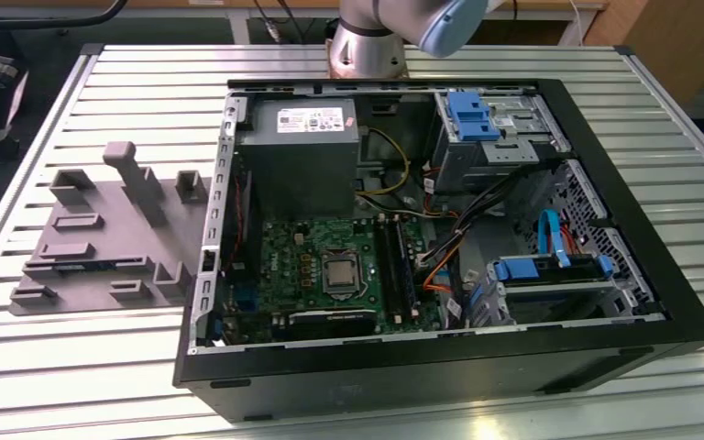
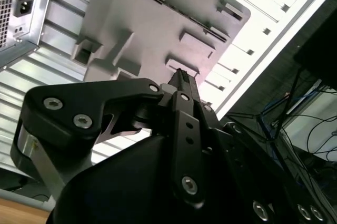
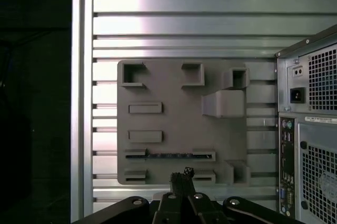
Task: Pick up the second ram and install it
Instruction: 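Reach for the second ram, then pick up the second ram and move it above second insertion slot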
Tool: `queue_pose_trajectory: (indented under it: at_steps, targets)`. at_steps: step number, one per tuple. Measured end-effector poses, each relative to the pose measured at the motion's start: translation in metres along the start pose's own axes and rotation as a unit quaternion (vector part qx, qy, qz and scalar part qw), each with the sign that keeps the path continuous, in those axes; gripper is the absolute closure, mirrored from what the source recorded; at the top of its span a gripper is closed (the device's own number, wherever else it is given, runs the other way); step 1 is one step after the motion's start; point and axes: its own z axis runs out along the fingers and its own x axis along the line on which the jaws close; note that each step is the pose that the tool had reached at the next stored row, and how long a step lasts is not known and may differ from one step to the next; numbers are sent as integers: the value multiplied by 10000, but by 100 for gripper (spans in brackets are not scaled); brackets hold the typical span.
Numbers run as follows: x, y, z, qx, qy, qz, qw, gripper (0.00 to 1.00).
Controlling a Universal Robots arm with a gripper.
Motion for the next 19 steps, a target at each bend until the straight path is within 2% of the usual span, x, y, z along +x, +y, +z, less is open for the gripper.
queue_pose_trajectory:
  at_steps: [2,3,19]
  targets:
    - [61,-4,5,0,1,-2,10000,89]
    - [69,-4,6,0,1,-2,10000,89]
    - [77,-5,5,0,2,-15,10000,89]
